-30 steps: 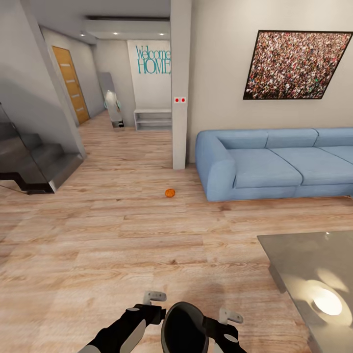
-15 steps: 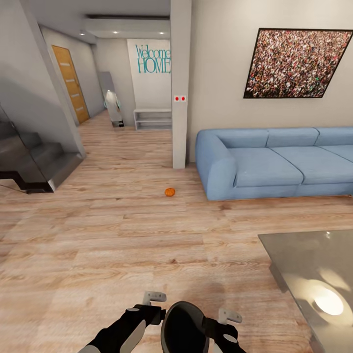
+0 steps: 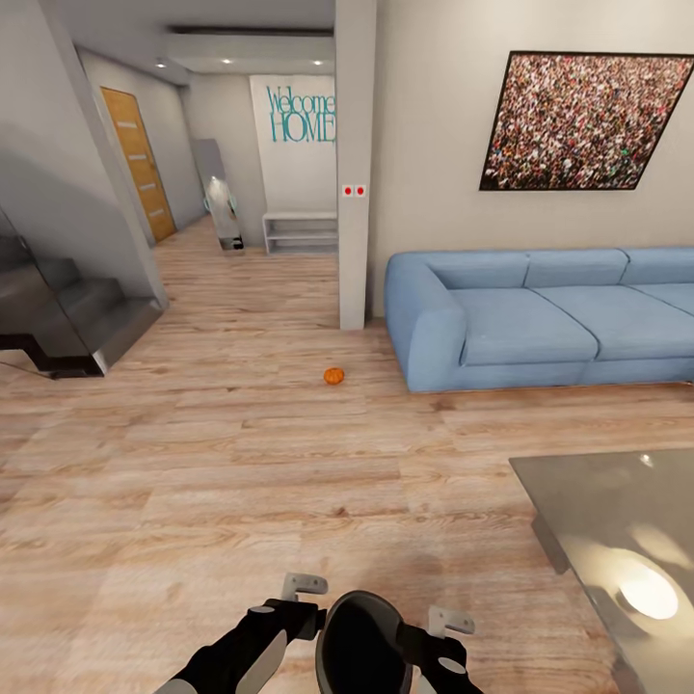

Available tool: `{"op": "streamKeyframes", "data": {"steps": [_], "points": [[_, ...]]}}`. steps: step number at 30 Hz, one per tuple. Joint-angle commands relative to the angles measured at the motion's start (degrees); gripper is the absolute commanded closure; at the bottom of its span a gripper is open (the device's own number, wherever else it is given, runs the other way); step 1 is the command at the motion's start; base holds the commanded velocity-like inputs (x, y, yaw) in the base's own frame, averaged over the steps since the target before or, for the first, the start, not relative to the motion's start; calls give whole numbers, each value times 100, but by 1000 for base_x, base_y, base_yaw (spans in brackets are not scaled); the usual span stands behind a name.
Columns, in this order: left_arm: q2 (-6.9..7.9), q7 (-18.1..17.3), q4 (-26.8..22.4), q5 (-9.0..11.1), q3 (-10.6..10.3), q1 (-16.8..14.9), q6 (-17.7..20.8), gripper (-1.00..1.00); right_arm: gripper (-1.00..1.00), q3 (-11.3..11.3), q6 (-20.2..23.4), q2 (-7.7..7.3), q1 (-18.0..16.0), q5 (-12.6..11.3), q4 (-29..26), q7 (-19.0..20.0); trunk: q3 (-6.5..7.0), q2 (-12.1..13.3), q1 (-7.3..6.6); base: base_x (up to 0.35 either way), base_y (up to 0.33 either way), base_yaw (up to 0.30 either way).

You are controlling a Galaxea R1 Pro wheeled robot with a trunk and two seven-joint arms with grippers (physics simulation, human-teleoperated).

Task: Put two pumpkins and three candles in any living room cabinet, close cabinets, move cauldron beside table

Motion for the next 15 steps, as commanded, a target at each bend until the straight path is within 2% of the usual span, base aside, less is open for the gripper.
{"op": "streamKeyframes", "data": {"steps": [1, 8, 15], "points": [[6, 53, -11, 60, -53, -5, 15, -100, -100, 46, -30, -3, -5, -60, 2, -35, -24, -45, 23, 0, 0, 0], [1, 28, -11, 64, -70, -5, -1, -100, -100, 46, -31, -3, -5, -61, 2, -38, -149, -326, 176, 0, 0, 0], [-57, -15, -4, 90, -251, -3, -13, -100, -100, 46, -27, 0, -5, -61, 2, -31, -275, -606, 330, 0, 0, 0]]}}
